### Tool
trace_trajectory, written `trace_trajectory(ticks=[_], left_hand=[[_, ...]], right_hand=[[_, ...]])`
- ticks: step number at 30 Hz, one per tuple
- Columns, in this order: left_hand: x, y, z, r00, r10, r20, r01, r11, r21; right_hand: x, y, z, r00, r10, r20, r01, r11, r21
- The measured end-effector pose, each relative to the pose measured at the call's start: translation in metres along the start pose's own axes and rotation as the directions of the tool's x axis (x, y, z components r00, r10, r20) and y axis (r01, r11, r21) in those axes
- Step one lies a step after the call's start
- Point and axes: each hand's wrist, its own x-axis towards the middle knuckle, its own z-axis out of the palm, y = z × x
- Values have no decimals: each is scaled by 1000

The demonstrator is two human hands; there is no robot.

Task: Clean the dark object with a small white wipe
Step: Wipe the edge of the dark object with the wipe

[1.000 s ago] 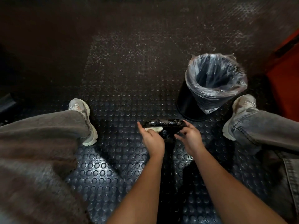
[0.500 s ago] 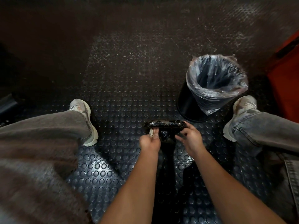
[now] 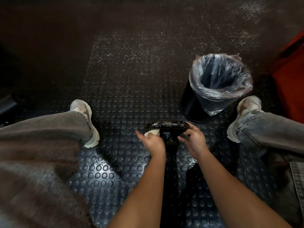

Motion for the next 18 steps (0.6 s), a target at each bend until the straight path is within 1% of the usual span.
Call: trace_trajectory(ticks=[1,2,3,4,6,7,8,9,10,11,12,13,14,15,16,17,18], left_hand=[[9,4,3,981,-192,-27,181,958,-221],[13,8,3,936,-353,-5,327,872,-365],[18,9,1,885,-465,39,430,782,-452],[23,10,-2,842,-534,73,499,720,-482],[25,7,-12,789,-570,230,575,550,-606],[27,6,-15,779,-558,286,602,540,-588],[28,7,-15,787,-563,253,607,631,-483],[27,7,-15,850,-497,177,527,800,-288],[19,9,-11,923,-363,130,371,927,-49],[11,14,-8,934,-342,107,343,939,11],[11,15,-3,929,-352,114,366,919,-146],[16,14,3,955,-284,89,297,921,-251],[13,12,9,961,-275,22,270,921,-281],[12,8,14,968,-249,-3,240,934,-265],[7,5,14,987,-162,0,159,973,-166],[-4,2,9,1000,-25,14,24,996,85],[-12,-5,3,993,107,49,-116,959,259]], right_hand=[[1,0,0,1000,-1,3,1,1000,-2],[1,0,0,1000,-1,5,1,1000,-3],[0,0,-1,1000,-1,7,2,1000,-3],[0,0,-1,1000,-1,7,1,1000,-1],[1,0,-1,1000,2,3,-2,1000,-2],[2,0,-1,1000,3,2,-3,1000,-3],[2,0,-1,1000,4,2,-4,1000,-2],[3,1,-1,1000,6,2,-6,1000,-2],[3,1,-1,1000,8,3,-8,1000,-2],[3,1,-2,1000,10,3,-10,1000,-3],[3,1,-2,1000,12,5,-12,1000,-3],[2,1,-2,1000,12,4,-12,1000,-3],[3,1,-2,1000,12,1,-12,1000,-2],[3,1,-1,1000,11,-2,-11,1000,-2],[3,1,-1,1000,10,-5,-10,1000,-3],[3,1,0,1000,8,-4,-8,1000,-5],[3,1,0,1000,6,-2,-7,1000,-7]])
